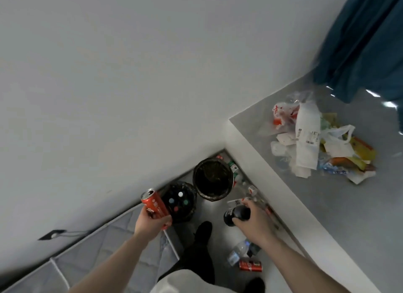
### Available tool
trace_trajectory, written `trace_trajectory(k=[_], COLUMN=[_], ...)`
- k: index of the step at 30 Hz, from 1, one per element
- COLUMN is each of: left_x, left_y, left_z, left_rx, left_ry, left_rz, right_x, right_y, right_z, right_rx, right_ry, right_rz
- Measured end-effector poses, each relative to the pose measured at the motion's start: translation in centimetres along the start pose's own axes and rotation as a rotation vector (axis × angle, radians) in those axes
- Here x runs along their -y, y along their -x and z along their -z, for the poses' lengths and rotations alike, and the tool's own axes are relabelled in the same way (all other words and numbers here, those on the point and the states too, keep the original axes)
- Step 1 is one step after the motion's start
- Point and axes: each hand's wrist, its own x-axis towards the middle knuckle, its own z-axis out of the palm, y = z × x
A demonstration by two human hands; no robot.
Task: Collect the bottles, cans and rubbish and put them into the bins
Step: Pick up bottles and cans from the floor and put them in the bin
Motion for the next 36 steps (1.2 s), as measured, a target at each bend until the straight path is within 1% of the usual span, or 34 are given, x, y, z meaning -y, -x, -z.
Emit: trace_trajectory(k=[2,4,8,12,14,17,20,22,25,27,29,33,36], left_x=[1.0,1.4,2.3,5.7,7.8,10.5,13.1,14.6,16.5,17.5,18.5,19.5,19.7], left_y=[-4.2,-7.9,-14.7,-21.1,-24.1,-27.9,-31.3,-33.1,-35.4,-36.4,-37.4,-38.5,-38.3], left_z=[0.9,1.1,0.4,-1.9,-3.4,-5.7,-7.5,-8.7,-10.1,-10.4,-10.5,-10.5,-10.1], left_rx=[-0.006,-0.022,-0.033,-0.103,-0.166,-0.256,-0.324,-0.38,-0.471,-0.505,-0.52,-0.536,-0.505], left_ry=[-0.102,-0.199,-0.326,-0.399,-0.393,-0.38,-0.38,-0.394,-0.484,-0.5,-0.499,-0.498,-0.446], left_rz=[-0.001,-0.038,-0.108,-0.128,-0.152,-0.211,-0.262,-0.289,-0.412,-0.494,-0.564,-0.698,-0.705], right_x=[1.4,2.5,4.0,2.2,1.2,-0.7,-2.4,-2.5,-2.6,-2.8,-3.2,-2.9,-1.8], right_y=[-2.2,-4.7,-9.0,-14.1,-16.7,-20.6,-23.8,-25.3,-27.7,-29.2,-30.2,-30.7,-29.9], right_z=[-2.4,-4.7,-8.6,-14.6,-18.0,-23.2,-28.3,-30.7,-33.5,-35.3,-37.0,-39.6,-41.0], right_rx=[0.012,0.017,0.033,0.056,0.064,0.119,0.123,0.126,0.142,0.146,0.116,0.051,-0.005], right_ry=[0.0,-0.026,-0.088,-0.201,-0.252,-0.284,-0.263,-0.198,-0.132,-0.089,-0.025,0.023,0.045], right_rz=[-0.03,-0.049,-0.046,-0.048,-0.041,-0.009,0.027,0.074,0.115,0.131,0.139,0.115,0.125])
